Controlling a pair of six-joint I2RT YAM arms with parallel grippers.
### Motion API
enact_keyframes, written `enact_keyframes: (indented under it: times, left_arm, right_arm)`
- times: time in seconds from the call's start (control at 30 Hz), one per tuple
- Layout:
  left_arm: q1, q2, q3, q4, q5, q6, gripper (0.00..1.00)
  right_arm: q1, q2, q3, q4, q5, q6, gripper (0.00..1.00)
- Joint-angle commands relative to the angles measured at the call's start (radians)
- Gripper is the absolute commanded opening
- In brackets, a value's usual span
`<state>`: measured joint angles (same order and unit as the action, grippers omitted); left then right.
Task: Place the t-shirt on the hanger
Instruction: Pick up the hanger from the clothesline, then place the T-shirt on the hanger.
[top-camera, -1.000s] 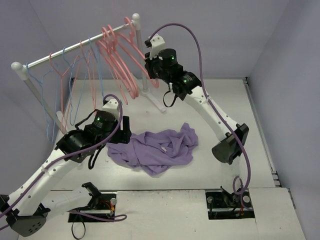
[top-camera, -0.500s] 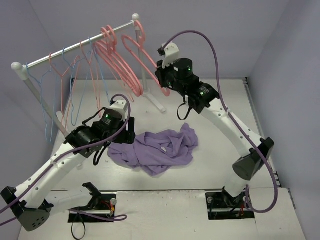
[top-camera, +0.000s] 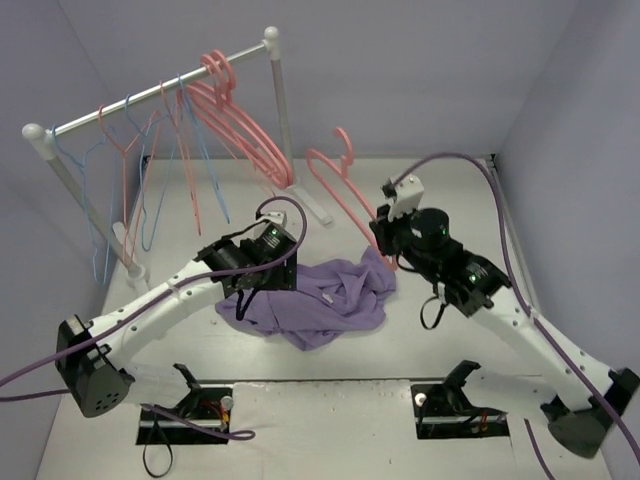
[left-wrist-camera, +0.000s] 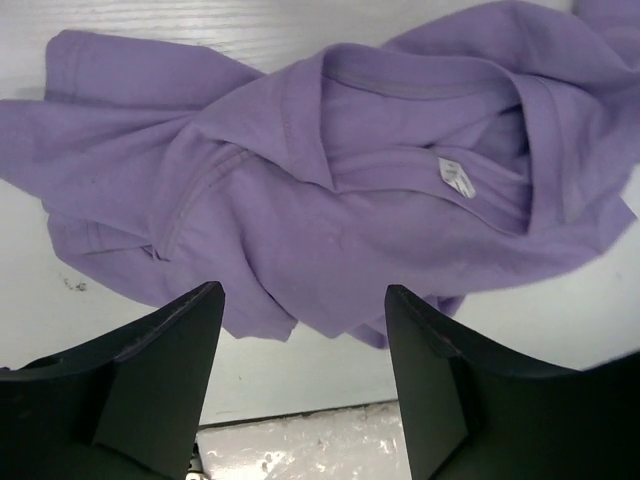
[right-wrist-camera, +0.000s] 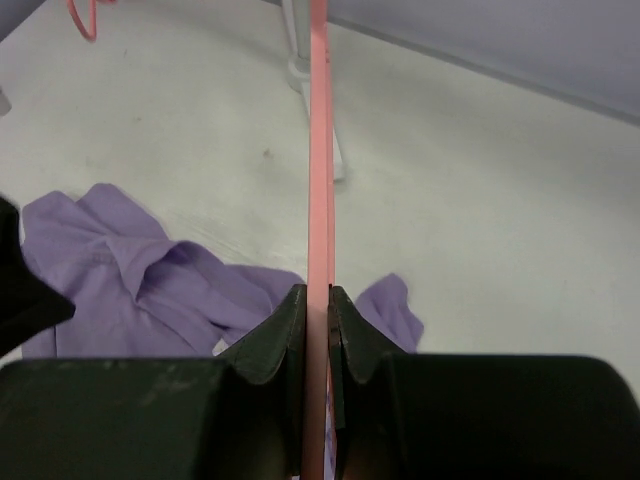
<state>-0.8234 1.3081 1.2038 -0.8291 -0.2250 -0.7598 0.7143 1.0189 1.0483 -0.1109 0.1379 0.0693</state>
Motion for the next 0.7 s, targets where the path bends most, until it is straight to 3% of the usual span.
enact_keyframes:
  times: [0.0,0.17,0.67]
  left_arm:
    - [-0.003,0.071,0.079,0.027,-0.142,-0.096,0.58]
    - [-0.005,0.193,0.128,0.032,-0.226,-0.07,0.56]
    - [-0.003,0.407,0.177,0.03,-0.246,-0.084,0.54]
  right_arm:
    - [0.0,-0.105,-0.105,0.046,0.04,0.084,0.0]
    - [0.0,-0.199,-0.193,0.01,0.042,0.129,0.0]
    - [-0.001,-0.269,-0.237,-0.044,0.03,0.139,0.0]
